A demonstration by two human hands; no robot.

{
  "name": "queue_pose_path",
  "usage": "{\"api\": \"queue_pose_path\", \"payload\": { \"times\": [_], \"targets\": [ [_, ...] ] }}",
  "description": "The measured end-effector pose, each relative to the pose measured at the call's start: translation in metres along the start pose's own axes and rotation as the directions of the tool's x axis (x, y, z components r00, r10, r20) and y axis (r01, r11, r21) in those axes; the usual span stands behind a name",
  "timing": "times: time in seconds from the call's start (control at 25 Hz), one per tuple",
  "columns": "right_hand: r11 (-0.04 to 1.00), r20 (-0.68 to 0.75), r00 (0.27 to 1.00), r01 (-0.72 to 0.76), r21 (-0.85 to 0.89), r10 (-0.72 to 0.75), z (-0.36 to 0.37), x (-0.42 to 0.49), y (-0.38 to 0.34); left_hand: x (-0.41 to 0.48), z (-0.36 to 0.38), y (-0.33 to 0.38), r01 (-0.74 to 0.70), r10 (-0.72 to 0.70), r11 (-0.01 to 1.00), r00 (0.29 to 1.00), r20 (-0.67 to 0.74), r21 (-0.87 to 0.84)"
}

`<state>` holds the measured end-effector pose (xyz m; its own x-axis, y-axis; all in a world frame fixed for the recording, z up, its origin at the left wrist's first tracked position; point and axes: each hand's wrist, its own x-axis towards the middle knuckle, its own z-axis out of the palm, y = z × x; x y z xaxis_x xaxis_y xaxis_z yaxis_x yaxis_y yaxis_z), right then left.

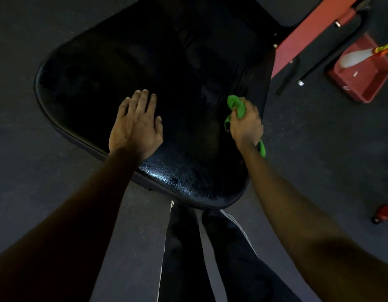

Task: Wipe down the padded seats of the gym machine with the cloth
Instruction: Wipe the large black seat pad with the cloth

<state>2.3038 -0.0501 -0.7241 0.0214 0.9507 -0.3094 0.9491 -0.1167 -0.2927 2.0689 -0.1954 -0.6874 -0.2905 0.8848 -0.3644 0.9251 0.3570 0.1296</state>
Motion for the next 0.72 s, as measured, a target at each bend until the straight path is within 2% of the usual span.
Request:
{"api": "queue_pose_path", "payload": {
  "times": [0.08,0.12,0.2,0.28,0.32,0.36,0.44,0.56,0.64,0.72],
  "targets": [
    [1.000,-0.003,1.000,-0.013,0.001,0.013,-0.002,-0.006,-0.008,0.000,0.001,-0.001,-0.003,0.003,1.000,1.000,0.009,0.008],
    [1.000,0.012,1.000,0.026,0.013,-0.026,-0.006,-0.030,-0.012,0.000,0.000,-0.001,-0.004,0.004,1.000,1.000,0.010,0.002],
    [0.963,0.065,0.964,0.248,0.108,-0.256,-0.014,-0.108,-0.018,-0.001,0.001,-0.001,0.002,-0.002,1.000,1.000,0.009,-0.001],
    [0.852,0.158,0.843,0.480,0.207,-0.514,-0.025,-0.178,-0.009,-0.001,0.002,-0.002,0.006,-0.006,1.000,1.000,0.013,0.003],
    [0.814,0.176,0.802,0.527,0.242,-0.571,-0.026,-0.189,0.002,0.000,0.002,-0.002,0.003,-0.004,1.000,1.000,0.015,0.004],
    [0.807,0.177,0.794,0.533,0.256,-0.581,-0.028,-0.185,0.016,0.000,0.001,-0.002,0.004,-0.004,1.000,1.000,0.021,0.009],
    [0.837,0.165,0.829,0.494,0.235,-0.535,-0.032,-0.160,0.040,0.002,-0.001,0.001,0.022,-0.022,1.000,0.999,0.034,-0.011],
    [0.909,0.168,0.902,0.363,0.204,-0.398,-0.022,-0.097,0.050,0.004,0.000,0.020,0.160,-0.155,0.981,0.986,0.057,-0.106],
    [0.956,0.127,0.954,0.251,0.152,-0.271,-0.011,-0.049,0.032,0.002,0.008,0.037,0.247,-0.244,0.967,0.969,0.041,-0.066],
    [0.974,0.093,0.975,0.189,0.125,-0.201,-0.005,-0.023,0.011,0.002,0.014,0.046,0.279,-0.279,0.960,0.960,0.009,0.003]
  ]
}}
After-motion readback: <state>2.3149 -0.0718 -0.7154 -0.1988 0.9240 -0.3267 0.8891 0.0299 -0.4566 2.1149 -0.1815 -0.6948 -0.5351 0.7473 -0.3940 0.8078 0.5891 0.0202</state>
